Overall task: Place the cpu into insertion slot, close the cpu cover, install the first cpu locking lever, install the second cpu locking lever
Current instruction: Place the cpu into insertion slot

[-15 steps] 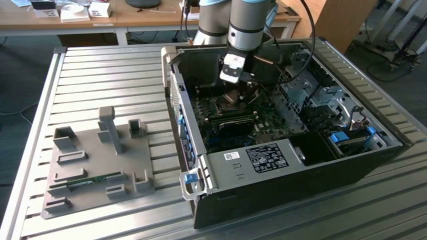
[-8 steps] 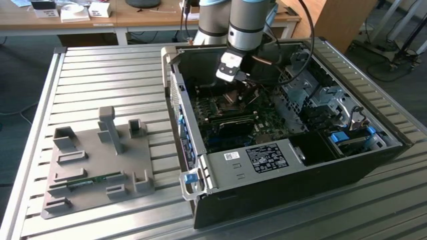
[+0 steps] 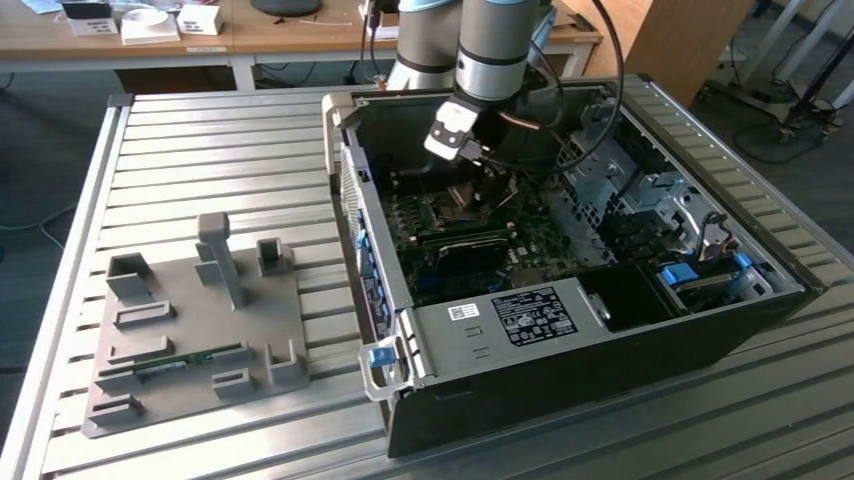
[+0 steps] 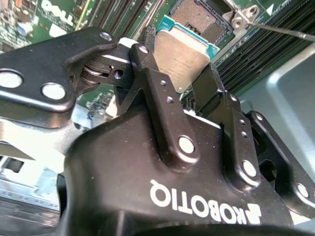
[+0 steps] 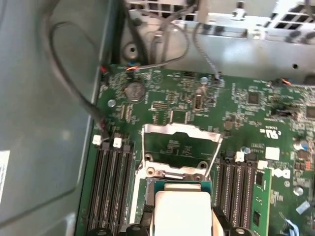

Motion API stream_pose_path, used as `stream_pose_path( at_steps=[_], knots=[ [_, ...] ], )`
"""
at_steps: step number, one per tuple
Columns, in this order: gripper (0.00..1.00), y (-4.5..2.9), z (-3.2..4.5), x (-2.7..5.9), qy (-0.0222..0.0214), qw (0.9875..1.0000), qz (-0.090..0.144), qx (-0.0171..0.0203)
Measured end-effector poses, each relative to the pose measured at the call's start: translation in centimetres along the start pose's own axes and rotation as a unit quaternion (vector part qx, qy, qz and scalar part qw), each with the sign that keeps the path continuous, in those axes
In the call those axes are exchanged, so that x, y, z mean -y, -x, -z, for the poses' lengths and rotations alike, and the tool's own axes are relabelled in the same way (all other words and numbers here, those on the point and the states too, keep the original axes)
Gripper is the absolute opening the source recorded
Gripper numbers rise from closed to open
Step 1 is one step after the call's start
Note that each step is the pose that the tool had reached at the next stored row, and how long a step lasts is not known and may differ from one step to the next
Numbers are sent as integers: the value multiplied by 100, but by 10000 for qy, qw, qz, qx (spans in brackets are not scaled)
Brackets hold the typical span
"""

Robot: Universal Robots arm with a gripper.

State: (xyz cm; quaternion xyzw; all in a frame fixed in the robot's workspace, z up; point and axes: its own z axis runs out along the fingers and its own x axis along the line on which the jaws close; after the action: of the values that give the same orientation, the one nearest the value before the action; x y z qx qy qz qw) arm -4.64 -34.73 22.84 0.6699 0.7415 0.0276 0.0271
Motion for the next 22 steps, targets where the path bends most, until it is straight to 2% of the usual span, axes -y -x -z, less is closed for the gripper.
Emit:
stream_pose_path(
  at_steps=[5, 13, 18, 22],
  knots=[
    [54, 0, 0, 0, -1, 9991, -415, 32],
    [54, 0, 0, 0, -3, 9955, -948, 73],
    [54, 0, 0, 0, -4, 9927, -1199, 93],
    [54, 0, 0, 0, -4, 9923, -1232, 95]
  ],
)
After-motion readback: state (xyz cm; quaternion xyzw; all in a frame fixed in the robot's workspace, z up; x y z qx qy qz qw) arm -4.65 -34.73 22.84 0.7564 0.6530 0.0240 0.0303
